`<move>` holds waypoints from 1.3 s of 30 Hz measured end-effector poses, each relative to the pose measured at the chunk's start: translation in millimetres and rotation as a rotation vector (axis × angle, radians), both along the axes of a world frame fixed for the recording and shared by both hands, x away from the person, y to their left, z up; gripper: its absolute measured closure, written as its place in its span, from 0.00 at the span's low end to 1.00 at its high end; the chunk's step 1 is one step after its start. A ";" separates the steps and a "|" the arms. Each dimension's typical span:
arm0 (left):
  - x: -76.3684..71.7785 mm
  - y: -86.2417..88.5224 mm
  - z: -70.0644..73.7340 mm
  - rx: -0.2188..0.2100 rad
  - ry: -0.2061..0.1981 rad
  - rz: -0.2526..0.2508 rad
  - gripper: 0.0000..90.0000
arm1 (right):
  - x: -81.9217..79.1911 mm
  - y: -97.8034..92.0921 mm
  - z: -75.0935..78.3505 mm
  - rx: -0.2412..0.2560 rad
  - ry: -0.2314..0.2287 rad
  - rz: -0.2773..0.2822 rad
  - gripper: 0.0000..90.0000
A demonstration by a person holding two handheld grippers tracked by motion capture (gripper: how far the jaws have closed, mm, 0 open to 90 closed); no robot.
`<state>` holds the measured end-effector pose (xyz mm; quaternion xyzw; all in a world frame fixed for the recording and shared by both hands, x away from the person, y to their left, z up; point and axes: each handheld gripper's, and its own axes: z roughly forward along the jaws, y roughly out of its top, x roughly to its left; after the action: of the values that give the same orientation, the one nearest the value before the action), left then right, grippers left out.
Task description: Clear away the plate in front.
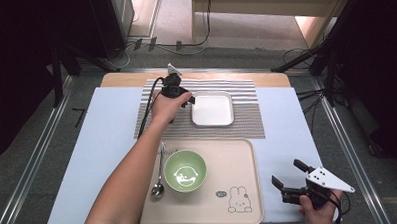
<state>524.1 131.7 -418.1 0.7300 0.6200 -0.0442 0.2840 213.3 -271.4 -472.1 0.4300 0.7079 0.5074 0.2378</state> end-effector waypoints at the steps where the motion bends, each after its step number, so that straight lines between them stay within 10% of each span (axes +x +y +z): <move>1: 1.0 -0.3 -1.9 0.004 0.002 0.010 0.69 | -0.1 -0.2 0.0 0.000 -0.001 -0.001 0.03; 31: 7.5 -20.7 -23.2 0.089 0.106 0.006 0.93 | -0.1 -2.8 -0.3 0.000 0.000 -0.008 0.03; 39: 9.2 -23.0 -23.4 0.054 0.151 0.010 1.00 | 0.9 -2.6 -0.6 0.001 -0.002 -0.007 0.03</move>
<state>533.3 108.7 -441.5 0.7288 0.6444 -0.0807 0.2169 214.2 -274.0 -472.7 0.4322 0.7058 0.5074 0.2401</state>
